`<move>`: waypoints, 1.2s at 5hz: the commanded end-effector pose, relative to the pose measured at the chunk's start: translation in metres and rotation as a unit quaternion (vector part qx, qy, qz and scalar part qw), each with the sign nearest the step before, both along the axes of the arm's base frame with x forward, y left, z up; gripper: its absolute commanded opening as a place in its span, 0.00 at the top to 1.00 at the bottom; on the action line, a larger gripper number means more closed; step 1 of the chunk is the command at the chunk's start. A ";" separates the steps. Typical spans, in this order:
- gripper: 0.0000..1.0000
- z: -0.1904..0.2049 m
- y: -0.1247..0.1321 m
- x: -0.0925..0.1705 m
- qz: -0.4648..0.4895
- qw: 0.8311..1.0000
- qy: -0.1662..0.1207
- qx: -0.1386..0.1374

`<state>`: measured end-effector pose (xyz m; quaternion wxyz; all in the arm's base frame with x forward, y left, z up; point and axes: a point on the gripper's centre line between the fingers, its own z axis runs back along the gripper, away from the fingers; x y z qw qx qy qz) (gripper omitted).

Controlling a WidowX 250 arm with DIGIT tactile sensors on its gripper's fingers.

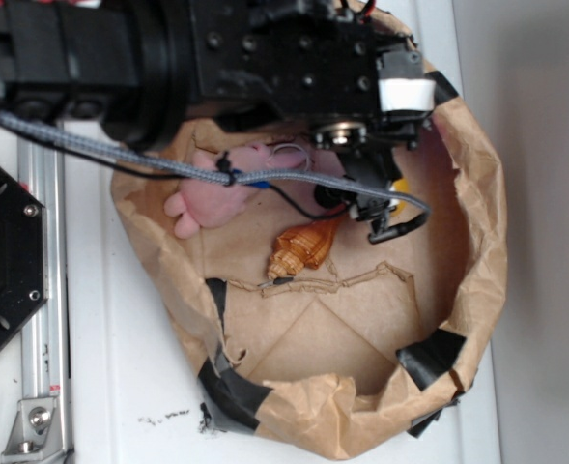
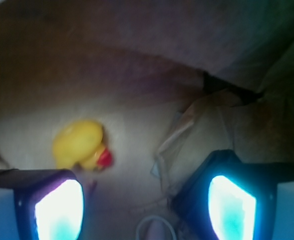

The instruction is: Grab the yellow duck.

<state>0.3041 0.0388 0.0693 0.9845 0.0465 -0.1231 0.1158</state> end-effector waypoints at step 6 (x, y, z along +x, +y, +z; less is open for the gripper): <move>0.00 -0.008 0.002 0.007 0.073 0.989 -0.131 0.014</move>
